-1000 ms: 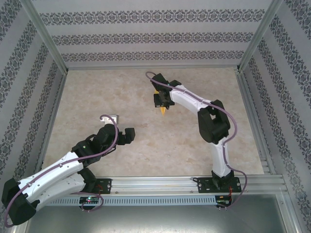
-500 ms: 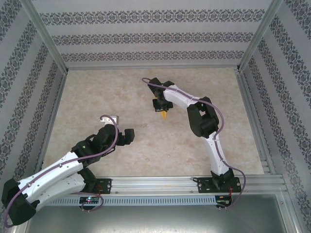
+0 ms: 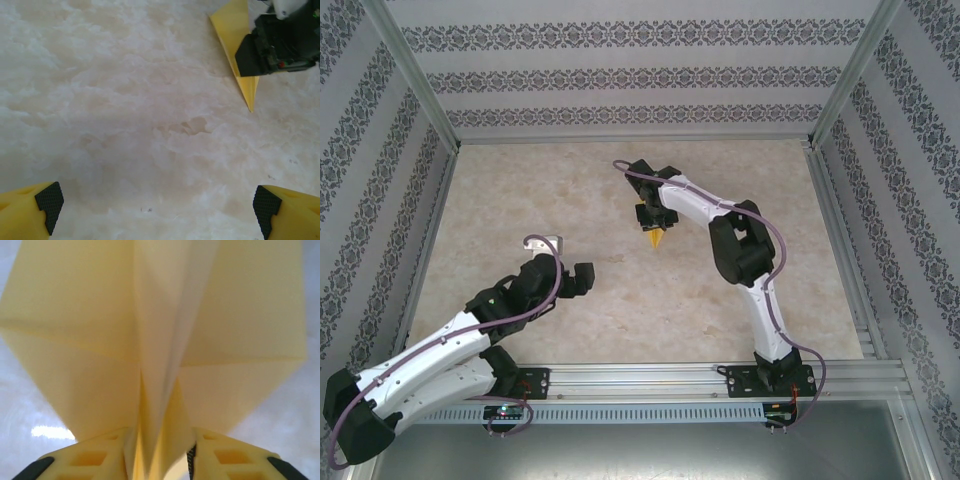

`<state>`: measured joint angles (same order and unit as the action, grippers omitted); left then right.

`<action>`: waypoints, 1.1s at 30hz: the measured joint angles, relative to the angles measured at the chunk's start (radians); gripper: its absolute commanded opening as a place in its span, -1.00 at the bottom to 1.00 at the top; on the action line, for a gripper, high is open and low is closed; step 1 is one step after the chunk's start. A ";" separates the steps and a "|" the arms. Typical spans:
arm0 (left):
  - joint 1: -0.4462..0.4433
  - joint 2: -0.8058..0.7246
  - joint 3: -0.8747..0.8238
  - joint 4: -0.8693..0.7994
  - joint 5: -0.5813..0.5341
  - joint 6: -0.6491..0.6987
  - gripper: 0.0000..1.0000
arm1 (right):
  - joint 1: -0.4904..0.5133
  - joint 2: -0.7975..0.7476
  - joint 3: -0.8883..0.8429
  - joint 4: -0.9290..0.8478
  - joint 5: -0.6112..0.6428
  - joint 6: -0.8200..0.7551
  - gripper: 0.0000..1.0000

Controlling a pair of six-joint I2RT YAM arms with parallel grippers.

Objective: Fold a paper plane with a square sheet of paper (fold left side to right side)
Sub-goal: Place the paper plane at the top-center of the table, then reset both arms

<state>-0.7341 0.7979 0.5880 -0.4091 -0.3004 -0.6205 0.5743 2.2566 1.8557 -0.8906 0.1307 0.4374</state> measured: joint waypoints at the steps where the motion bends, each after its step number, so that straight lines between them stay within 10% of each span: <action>1: 0.009 0.001 0.006 -0.002 -0.001 0.000 1.00 | 0.005 -0.031 -0.018 -0.001 0.014 -0.003 -0.14; 9: 0.096 0.002 0.036 -0.007 -0.001 0.005 1.00 | 0.077 -0.420 -0.234 0.019 0.105 -0.043 0.19; 16: 0.190 0.002 0.075 0.022 -0.140 0.099 1.00 | 0.038 -0.882 -0.616 0.213 0.132 -0.115 0.94; 25: 0.308 0.093 -0.026 0.392 -0.316 0.415 1.00 | -0.238 -1.212 -1.096 0.565 0.185 -0.193 0.95; 33: 0.455 0.356 -0.104 0.669 -0.270 0.562 1.00 | -0.489 -1.185 -1.444 1.025 0.159 -0.256 0.95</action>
<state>-0.2790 1.1542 0.4839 0.2604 -0.5701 -0.0586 0.0849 1.0714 0.4118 0.1349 0.2901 0.1810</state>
